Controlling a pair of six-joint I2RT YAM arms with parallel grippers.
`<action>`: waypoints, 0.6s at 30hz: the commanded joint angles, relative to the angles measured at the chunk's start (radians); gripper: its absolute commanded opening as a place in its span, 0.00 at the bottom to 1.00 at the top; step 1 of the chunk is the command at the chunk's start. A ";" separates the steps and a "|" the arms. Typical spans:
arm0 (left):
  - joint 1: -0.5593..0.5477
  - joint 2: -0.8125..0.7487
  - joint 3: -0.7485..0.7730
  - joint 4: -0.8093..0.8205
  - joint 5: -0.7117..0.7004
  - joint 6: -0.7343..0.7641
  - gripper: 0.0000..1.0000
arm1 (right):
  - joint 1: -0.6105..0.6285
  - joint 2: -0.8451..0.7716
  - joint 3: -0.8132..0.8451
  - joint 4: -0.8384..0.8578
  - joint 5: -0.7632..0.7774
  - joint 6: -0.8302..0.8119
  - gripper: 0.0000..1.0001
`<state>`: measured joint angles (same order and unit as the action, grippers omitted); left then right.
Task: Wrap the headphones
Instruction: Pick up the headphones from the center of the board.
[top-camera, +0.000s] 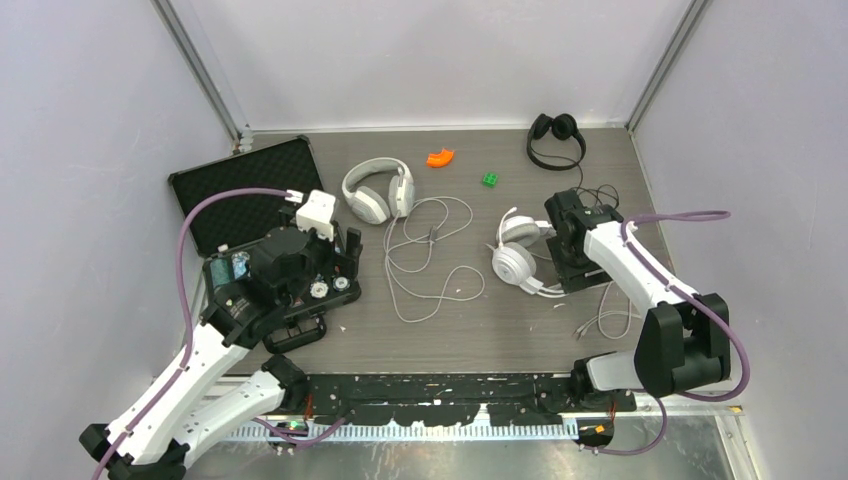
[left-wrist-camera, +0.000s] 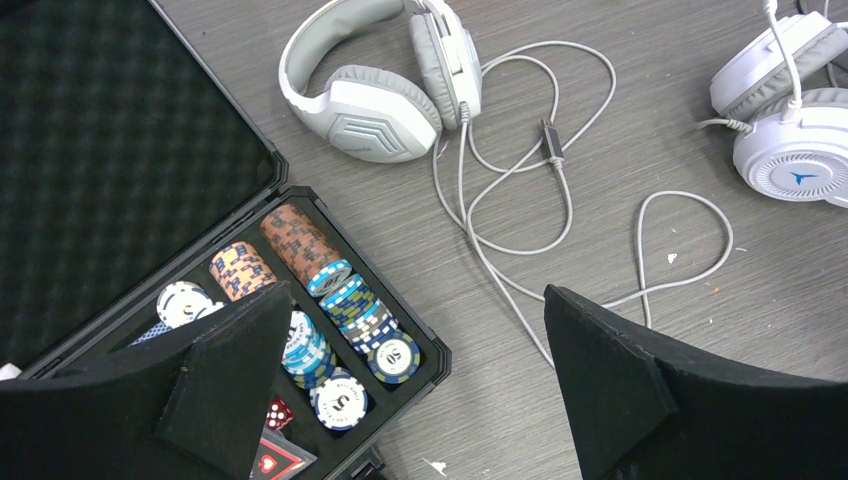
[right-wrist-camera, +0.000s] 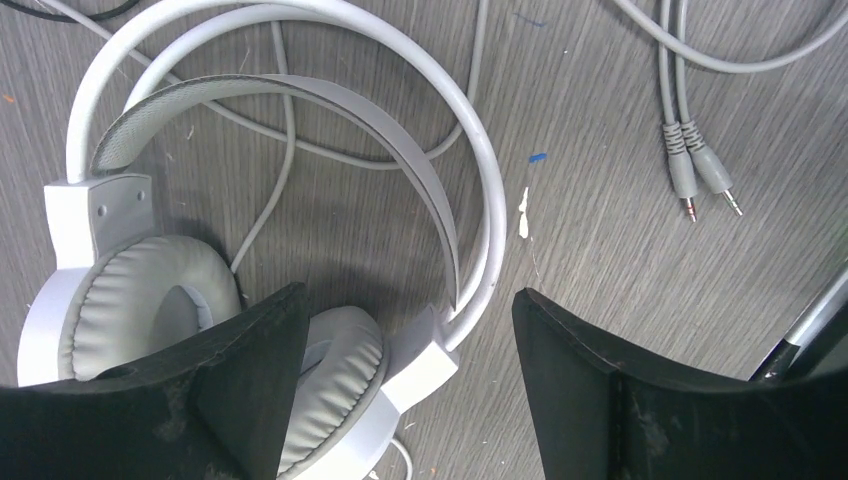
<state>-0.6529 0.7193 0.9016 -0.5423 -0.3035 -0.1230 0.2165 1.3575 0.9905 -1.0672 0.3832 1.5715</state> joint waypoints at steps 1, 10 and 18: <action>-0.003 -0.016 -0.006 0.056 -0.002 0.003 1.00 | -0.001 -0.009 -0.014 0.025 0.040 0.045 0.79; -0.002 -0.005 -0.003 0.051 -0.001 0.005 1.00 | -0.004 0.009 -0.098 0.101 0.036 0.062 0.78; -0.002 -0.001 -0.004 0.056 -0.008 0.010 1.00 | -0.003 0.037 -0.116 0.142 0.080 0.046 0.68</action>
<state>-0.6529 0.7197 0.8967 -0.5381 -0.3042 -0.1223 0.2157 1.3819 0.8890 -0.9611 0.3916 1.6024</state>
